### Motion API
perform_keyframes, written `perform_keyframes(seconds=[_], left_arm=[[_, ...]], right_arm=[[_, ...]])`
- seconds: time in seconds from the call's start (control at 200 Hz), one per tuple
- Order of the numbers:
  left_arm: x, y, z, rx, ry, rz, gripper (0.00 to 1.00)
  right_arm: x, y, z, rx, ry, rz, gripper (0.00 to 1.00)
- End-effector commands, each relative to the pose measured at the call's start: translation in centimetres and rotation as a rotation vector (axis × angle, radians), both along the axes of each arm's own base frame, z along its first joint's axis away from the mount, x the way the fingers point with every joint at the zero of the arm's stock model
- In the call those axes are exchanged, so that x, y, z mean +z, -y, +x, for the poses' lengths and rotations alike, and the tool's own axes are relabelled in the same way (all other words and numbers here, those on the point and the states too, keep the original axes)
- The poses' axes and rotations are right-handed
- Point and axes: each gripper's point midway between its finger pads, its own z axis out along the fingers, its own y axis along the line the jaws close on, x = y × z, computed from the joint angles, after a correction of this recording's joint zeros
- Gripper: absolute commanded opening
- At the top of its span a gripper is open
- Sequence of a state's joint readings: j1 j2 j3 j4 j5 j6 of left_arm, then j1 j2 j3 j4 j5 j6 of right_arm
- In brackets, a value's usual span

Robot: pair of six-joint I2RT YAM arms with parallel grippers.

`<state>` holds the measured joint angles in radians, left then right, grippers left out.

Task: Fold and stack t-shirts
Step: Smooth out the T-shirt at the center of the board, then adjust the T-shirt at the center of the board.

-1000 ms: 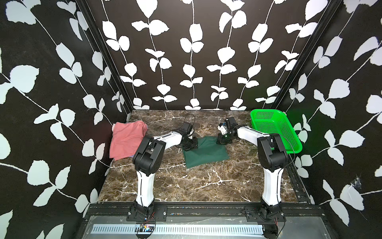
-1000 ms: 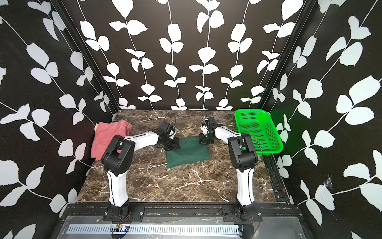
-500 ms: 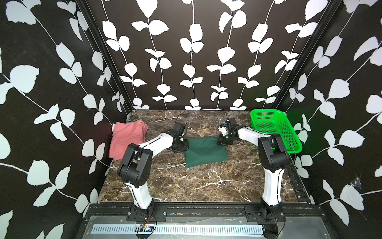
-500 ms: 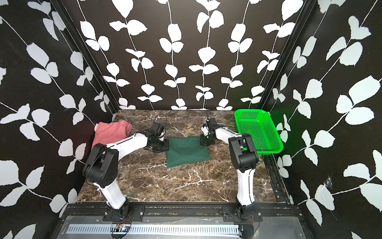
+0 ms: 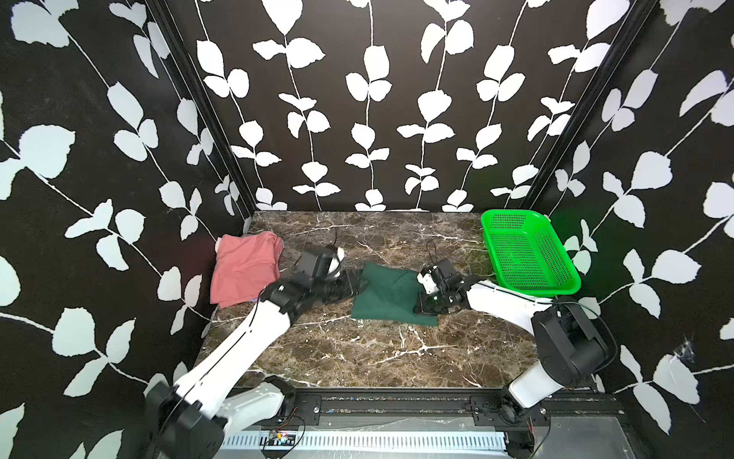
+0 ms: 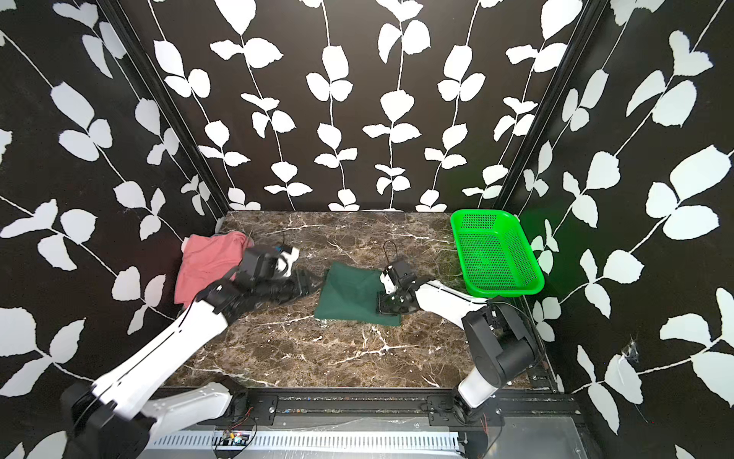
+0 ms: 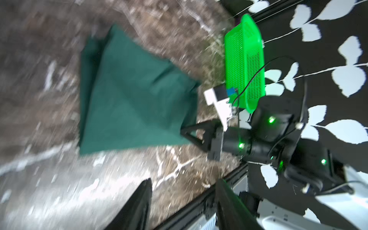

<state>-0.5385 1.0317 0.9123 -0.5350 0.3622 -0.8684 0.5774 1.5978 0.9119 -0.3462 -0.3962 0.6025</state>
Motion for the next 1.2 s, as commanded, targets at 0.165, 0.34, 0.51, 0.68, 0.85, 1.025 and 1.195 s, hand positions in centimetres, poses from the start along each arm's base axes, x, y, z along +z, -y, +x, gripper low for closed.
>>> perform_keyframes(seconds=[0.165, 0.34, 0.51, 0.68, 0.85, 1.025, 1.195], left_arm=[[-3.2, -4.6, -4.8, 0.178, -0.1, -0.001, 0.54], [-2.2, -5.3, -5.2, 0.194, -0.072, -0.001, 0.53], [-2.7, -5.6, -5.3, 0.211, -0.101, 0.023, 0.52], [-2.3, -6.5, -4.7, 0.293, -0.108, 0.033, 0.52], [-1.7, -7.8, -4.6, 0.369, -0.124, 0.072, 0.5], [-1.9, -7.2, -4.4, 0.366, -0.151, 0.054, 0.5], [-2.7, -6.7, -4.9, 0.338, -0.183, 0.037, 0.48]], right_arm=[[0.9, -3.3, 2.3, 0.073, 0.031, -0.013, 0.0], [-0.4, -3.1, 1.8, 0.097, 0.015, -0.038, 0.0], [-2.6, -1.8, 0.6, 0.129, -0.017, -0.117, 0.0], [-3.1, -3.9, -1.5, 0.114, -0.066, -0.077, 0.0], [-1.6, -9.5, -5.1, 0.231, -0.13, -0.002, 0.0], [-0.9, -14.6, -5.3, 0.341, -0.139, 0.065, 0.0], [0.6, -18.2, -2.0, 0.413, -0.061, 0.069, 0.0]])
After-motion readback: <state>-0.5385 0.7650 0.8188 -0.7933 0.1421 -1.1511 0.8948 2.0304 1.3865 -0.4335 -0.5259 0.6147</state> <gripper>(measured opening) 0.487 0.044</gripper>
